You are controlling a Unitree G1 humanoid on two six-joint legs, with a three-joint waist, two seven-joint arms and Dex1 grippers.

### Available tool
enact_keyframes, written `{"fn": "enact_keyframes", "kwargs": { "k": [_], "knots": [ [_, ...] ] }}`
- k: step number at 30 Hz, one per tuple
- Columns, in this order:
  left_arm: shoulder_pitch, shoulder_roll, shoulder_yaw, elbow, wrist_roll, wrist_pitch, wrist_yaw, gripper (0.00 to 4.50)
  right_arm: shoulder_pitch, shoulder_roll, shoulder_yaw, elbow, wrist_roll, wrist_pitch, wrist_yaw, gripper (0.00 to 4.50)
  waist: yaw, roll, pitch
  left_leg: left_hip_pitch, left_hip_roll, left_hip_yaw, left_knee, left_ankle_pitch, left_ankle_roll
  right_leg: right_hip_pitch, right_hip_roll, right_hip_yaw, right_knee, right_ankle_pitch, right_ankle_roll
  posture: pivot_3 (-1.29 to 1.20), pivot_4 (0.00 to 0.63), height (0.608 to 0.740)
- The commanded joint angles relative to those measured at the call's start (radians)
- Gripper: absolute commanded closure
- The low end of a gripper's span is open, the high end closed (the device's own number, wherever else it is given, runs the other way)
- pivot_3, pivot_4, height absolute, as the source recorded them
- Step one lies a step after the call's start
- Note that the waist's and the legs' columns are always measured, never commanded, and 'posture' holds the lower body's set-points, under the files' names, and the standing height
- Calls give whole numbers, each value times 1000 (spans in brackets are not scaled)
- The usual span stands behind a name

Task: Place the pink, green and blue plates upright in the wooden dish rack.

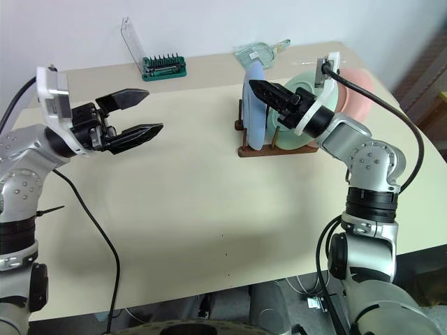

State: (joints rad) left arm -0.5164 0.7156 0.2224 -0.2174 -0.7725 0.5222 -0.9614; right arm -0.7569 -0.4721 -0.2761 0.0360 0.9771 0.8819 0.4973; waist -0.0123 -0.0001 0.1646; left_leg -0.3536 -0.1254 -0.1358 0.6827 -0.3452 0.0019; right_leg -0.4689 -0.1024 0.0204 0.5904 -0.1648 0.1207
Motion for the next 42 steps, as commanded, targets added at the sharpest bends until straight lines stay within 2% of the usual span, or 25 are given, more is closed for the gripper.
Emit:
{"fn": "enact_keyframes", "kwargs": {
  "k": [1, 7, 10, 13, 15, 18, 23, 27, 33, 42],
  "knots": [
    [-22, 11, 18, -12, -8, -1, -2, 0, -54, -32, 6, -44, -78, -98, 34, 1059, 0, 0, 0, 0, 0, 0, 0, 0, 0, 0, 0, 0, 0, 0, 0, 0, 150, 740],
    [-28, 2, 4, -14, -5, -6, -7, 0, -120, -91, -43, 51, -180, -232, 54, 1059, 3, 0, 0, 0, 0, 0, 0, 0, 0, 0, 0, 0, 0, 0, 0, 0, 150, 740],
    [-30, -2, -1, -14, -3, -8, -6, 0, -109, -165, -45, 96, -255, -298, 98, 1059, 5, 0, 0, 0, 0, 0, 0, 0, 0, 1, 0, 0, -1, 0, 0, 0, 150, 740],
    [-33, -4, -1, -5, 0, -11, -9, 0, -12, -313, 53, 150, -468, -467, 203, 1059, 5, 0, 0, 0, 0, -1, 0, 0, 0, 1, 0, -1, -5, 0, 0, 0, 150, 740],
    [-32, -7, -3, -2, 2, -14, -10, 0, -6, -349, 0, 207, -439, -446, 232, 1059, 2, 0, 0, 0, 0, 0, 0, 0, 0, 2, 0, -1, -6, 0, 0, 0, 150, 740],
    [-33, -16, -12, 3, 7, -21, -16, 0, -5, -410, -71, 270, -439, -479, 268, 1958, -2, 2, 0, 1, 1, 2, 0, 0, 0, 2, 0, 0, -7, 2, 0, 0, 150, 740],
    [-86, -53, -14, 40, -2, -20, -4, 0, 66, -421, -77, 293, -511, -578, 277, 4476, 1, 1, -1, 1, 1, 2, 0, 0, 0, 3, 1, 0, -8, 2, 0, 0, 150, 740],
    [-100, -55, -30, 56, 17, -30, -25, 0, 139, -413, -26, 226, -579, -642, 290, 4476, 1, 1, -1, 2, 1, 2, 0, 0, 0, 4, 1, 0, -8, 2, 0, 0, 150, 740],
    [-124, -66, -9, 65, 7, -28, -11, 0, 193, -418, 19, 251, -676, -742, 289, 4476, 2, 1, -1, 2, 1, 2, 0, 0, 0, 3, 1, 0, -8, 2, 0, 0, 150, 740],
    [-127, -60, 17, 64, -18, -2, 11, 0, 211, -391, 67, 200, -681, -755, 359, 4476, 1, 1, -1, 2, 1, 2, 0, 0, 0, 3, 1, 0, -8, 2, 0, 0, 150, 740]
  ]
}}
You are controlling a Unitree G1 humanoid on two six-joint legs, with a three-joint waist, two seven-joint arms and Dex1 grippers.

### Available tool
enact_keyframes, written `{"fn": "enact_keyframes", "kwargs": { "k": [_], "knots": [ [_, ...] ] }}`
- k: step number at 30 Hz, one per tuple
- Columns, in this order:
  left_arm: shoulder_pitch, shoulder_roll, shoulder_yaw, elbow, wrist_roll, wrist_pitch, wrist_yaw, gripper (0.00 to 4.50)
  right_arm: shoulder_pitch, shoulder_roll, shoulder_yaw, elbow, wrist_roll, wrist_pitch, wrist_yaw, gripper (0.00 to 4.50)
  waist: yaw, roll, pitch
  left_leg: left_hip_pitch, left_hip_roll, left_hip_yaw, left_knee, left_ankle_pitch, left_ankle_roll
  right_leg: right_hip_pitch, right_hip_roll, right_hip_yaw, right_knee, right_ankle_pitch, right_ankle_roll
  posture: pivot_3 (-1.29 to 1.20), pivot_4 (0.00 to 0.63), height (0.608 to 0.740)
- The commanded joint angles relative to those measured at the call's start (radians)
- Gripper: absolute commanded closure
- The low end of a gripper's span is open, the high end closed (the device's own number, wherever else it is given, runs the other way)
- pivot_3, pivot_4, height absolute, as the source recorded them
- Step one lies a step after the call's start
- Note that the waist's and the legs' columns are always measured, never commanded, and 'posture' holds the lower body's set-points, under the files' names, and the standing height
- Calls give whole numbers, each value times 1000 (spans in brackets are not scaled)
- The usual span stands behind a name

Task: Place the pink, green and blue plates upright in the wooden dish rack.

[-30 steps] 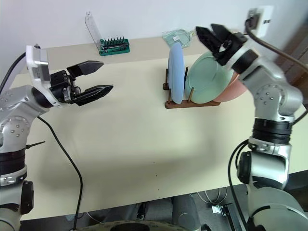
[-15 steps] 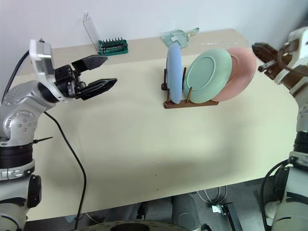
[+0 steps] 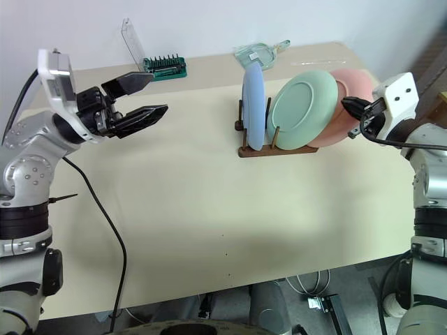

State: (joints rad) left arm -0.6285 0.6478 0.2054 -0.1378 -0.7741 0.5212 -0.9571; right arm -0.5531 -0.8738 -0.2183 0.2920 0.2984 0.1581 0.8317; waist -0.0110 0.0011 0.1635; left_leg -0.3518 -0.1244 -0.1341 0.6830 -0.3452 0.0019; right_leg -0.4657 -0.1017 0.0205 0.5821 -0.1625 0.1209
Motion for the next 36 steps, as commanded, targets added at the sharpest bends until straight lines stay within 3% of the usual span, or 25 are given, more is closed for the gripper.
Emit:
{"fn": "enact_keyframes", "kwargs": {
  "k": [1, 8, 16, 22, 36],
  "knots": [
    [-16, 8, 34, -15, -17, 0, 9, 0, 7, 14, 12, -62, 1, -24, 28, 4476, 0, 0, 0, 0, 0, 0, 0, 0, 0, 0, 0, 0, 0, 0, 0, 0, 150, 740],
    [-13, 7, 35, -18, -13, 5, 17, 0, -45, 38, -19, -146, 88, 62, 45, 4476, 1, 0, 0, 0, 0, 0, 0, 0, 0, 0, 0, 0, 0, 0, 0, 0, 150, 740],
    [-13, 7, 34, -15, -8, 0, 21, 0, -69, 34, -13, -140, 56, 50, 17, 4476, 1, 0, 0, 0, 0, 0, 0, 0, 0, 0, 0, 0, 0, 0, 0, 0, 150, 740],
    [-12, 7, 30, -15, -3, -1, 21, 0, -234, -12, -73, 174, -93, -127, -225, 4476, 4, 0, 0, 0, 0, 0, 0, 0, 0, 0, 0, 0, 0, 0, 0, 0, 150, 740],
    [-19, 5, 27, -6, -6, 2, 18, 0, -79, -20, 5, 72, -75, -123, -6, 4476, 0, 0, 0, 0, 0, 0, 0, 0, 0, 0, 0, 0, 0, 0, 0, 0, 150, 740]
  ]
}}
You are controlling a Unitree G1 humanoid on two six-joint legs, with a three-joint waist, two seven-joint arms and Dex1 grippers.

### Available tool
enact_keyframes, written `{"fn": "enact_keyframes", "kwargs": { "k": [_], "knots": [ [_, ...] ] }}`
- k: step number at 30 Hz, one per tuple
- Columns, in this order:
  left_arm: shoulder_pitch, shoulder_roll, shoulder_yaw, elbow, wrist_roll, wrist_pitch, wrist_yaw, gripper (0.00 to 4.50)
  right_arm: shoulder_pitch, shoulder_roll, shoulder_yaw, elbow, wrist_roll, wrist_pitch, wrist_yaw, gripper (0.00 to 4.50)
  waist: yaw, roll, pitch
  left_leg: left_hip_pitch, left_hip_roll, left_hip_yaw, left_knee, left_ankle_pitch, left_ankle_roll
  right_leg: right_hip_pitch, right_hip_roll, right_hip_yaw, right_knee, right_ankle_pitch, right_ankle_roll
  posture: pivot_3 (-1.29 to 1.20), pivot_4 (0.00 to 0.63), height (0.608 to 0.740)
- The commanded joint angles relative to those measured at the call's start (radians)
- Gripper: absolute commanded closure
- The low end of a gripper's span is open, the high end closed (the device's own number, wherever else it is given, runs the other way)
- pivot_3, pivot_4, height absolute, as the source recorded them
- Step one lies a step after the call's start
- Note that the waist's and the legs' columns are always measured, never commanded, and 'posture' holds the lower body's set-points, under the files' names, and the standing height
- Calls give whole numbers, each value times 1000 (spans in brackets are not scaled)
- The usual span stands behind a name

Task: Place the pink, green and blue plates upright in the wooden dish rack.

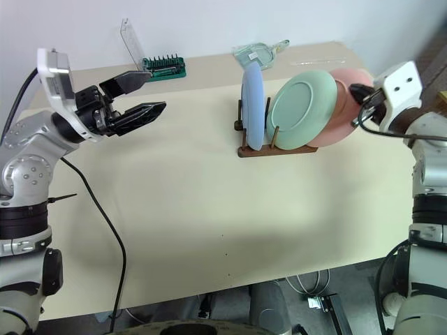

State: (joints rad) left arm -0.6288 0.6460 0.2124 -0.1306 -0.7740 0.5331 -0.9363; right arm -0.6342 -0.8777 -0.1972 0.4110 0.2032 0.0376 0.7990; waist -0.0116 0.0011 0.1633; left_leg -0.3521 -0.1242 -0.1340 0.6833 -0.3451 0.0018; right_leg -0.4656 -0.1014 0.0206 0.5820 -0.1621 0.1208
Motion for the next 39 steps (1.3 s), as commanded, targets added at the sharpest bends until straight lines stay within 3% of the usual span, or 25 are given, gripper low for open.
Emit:
{"fn": "enact_keyframes", "kwargs": {
  "k": [1, 7, 18, 21, 30, 34, 39],
  "knots": [
    [-20, 7, 20, -12, -6, -10, -3, 0, 7, -12, -17, -49, 21, 4, 30, 4476, 1, 0, 0, 0, 0, 0, 0, 0, 0, 0, 0, 0, 0, 0, 0, 0, 150, 740],
    [-21, 7, 18, -15, -5, -11, -5, 0, 35, 6, -9, -97, 28, 30, 60, 4476, 0, 0, 0, 0, 0, 0, 0, 0, 0, 0, 0, 0, 0, 0, 0, 0, 150, 740],
    [-21, 8, 20, -14, -3, -10, -2, 0, -3, 53, -42, -392, 265, 282, 120, 4476, 3, 0, 0, 0, 0, 0, 0, 0, 0, 0, 0, 0, 0, 0, 0, 0, 150, 740],
    [-18, 8, 20, -17, -1, -12, 0, 0, -3, 40, -32, -391, 250, 292, 115, 4476, 4, 0, 0, 0, 0, 0, 0, 0, 0, 0, 0, 0, 0, 0, 0, 0, 150, 740],
    [-13, 7, 23, -21, -8, -7, 3, 0, -174, 3, -63, -24, -8, -32, -156, 4476, 1, 0, 0, 0, 0, 0, 0, 0, 0, -1, 0, 0, 0, 0, 0, 0, 150, 740],
    [-15, 11, 20, -19, -3, -10, 0, 0, -236, -82, -12, 217, -204, -59, -388, 4476, 5, 0, 0, 0, 0, 0, 0, 0, 0, 0, 0, 0, 0, 0, 0, 0, 150, 740],
    [-11, 11, 21, -23, -8, -4, 2, 0, -228, -117, 48, 337, -273, -48, -370, 4476, -6, 0, 0, 0, 0, 1, 0, 0, 0, 0, 0, 1, 0, 0, 0, 0, 150, 740]
  ]
}}
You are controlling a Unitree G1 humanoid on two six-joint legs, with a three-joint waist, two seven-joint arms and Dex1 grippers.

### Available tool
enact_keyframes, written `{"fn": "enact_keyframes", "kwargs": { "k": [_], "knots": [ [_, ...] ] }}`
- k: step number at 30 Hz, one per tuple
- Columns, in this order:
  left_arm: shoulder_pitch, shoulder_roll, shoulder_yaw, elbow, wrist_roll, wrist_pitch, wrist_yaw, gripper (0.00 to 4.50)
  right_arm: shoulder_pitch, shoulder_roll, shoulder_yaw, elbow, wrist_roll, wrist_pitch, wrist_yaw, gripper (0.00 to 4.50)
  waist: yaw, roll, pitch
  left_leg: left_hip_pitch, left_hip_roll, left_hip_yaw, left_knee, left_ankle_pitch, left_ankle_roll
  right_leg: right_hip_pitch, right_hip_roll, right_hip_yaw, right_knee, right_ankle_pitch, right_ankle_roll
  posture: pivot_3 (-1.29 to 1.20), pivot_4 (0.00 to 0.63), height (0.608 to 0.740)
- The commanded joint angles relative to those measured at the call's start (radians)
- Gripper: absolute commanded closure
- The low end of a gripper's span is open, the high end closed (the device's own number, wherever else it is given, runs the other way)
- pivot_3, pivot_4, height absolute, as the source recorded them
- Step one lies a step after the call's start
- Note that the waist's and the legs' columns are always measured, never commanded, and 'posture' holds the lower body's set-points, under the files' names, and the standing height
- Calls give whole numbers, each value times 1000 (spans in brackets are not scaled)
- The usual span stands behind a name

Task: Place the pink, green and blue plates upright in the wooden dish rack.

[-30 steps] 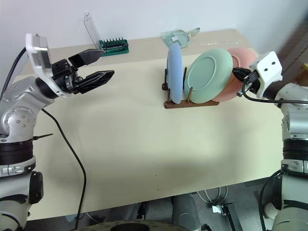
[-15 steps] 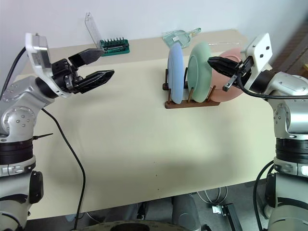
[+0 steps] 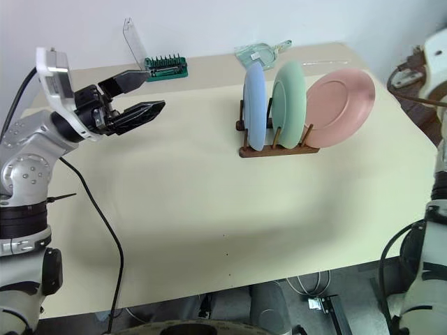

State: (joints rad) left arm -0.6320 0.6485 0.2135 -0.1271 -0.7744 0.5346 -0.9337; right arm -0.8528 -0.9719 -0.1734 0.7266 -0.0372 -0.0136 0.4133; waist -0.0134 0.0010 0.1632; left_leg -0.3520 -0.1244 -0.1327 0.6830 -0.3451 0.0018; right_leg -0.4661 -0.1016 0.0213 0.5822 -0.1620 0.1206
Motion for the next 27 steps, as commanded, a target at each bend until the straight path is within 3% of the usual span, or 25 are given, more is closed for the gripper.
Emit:
{"fn": "enact_keyframes", "kwargs": {
  "k": [1, 9, 14, 21, 27],
  "knots": [
    [-9, 9, 17, -26, -4, -8, -2, 0, 21, -11, 33, 2, -17, 23, 65, 4476, -6, 0, 0, 0, 0, 1, 0, 0, 0, 0, 0, 1, 0, 0, 0, 0, 150, 740],
    [-7, 9, 6, -25, 8, -15, -8, 0, 151, 52, -18, -118, 157, 139, 319, 4476, 1, 1, 0, 0, 1, 1, 0, 0, 0, 0, 1, 1, 0, 0, 0, 0, 150, 740],
    [-5, 9, 11, -27, 3, -8, -7, 0, 117, 97, -98, -278, 303, 211, 352, 4476, 0, 1, -1, 0, 1, 0, 0, 0, 0, 0, 1, 1, 0, 0, 0, 0, 150, 740],
    [-3, 4, 8, -28, 5, -12, -7, 0, 153, 98, -94, -417, 368, 256, 438, 4476, 4, 1, -1, 0, 1, 0, 1, 0, 0, 0, 1, 1, 0, 0, 0, 0, 150, 740],
    [0, 5, 9, -30, 4, -12, -8, 0, 138, 85, -83, -351, 280, 182, 370, 4476, 2, 1, -1, 0, 1, 0, 1, 0, 0, 0, 1, 1, 0, 0, 0, 0, 150, 740]
  ]
}}
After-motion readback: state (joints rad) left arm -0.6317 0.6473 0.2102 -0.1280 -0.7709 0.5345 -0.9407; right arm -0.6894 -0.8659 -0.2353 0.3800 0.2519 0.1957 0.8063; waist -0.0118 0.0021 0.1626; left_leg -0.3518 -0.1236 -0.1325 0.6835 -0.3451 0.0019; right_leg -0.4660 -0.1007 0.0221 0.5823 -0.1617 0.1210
